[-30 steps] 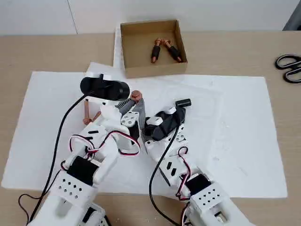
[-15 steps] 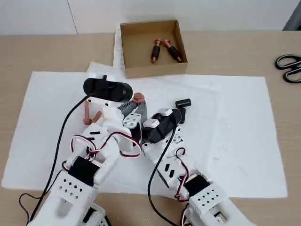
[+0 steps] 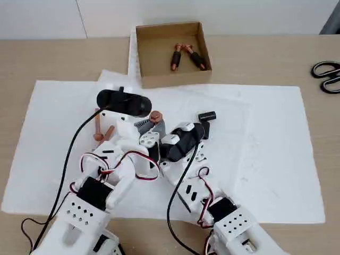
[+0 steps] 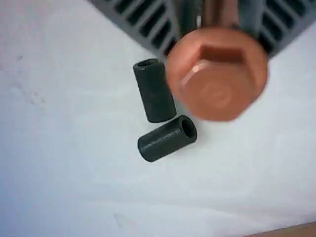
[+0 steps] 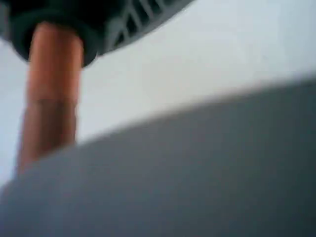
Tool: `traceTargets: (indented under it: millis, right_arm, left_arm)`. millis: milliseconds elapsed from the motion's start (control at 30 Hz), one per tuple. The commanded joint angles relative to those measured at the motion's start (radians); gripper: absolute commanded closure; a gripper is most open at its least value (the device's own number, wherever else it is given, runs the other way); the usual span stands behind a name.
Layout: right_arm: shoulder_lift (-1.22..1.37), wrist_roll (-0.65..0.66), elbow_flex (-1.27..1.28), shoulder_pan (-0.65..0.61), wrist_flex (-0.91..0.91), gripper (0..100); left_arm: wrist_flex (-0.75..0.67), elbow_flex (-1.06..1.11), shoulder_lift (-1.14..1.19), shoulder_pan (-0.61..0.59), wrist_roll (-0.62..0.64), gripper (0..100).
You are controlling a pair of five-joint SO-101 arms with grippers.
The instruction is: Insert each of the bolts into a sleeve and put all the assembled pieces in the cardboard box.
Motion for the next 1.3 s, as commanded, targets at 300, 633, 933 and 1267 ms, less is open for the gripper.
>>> traceTargets:
  millis: [300, 633, 933, 1267]
  right_arm:
    - [-0.025, -0.006, -0.009, -0.001, -0.018, 99.5]
    - [-0.025, -0.006, -0.008, -0.004, -0.021, 99.5]
    - [-0.025, -0.006, -0.011, -0.004, -0.025, 99.5]
    - [-0.025, -0.006, -0.009, -0.002, -0.025, 99.5]
  left_arm:
    - [0.054, 0.087, -0.023, 0.023, 0.006, 99]
    - [0.026, 0.087, -0.023, 0.046, 0.006, 99]
    - [0.031, 0.076, -0.023, 0.049, 0.008, 99]
    - [0.029, 0.073, -0.028, 0.052, -0.021, 88]
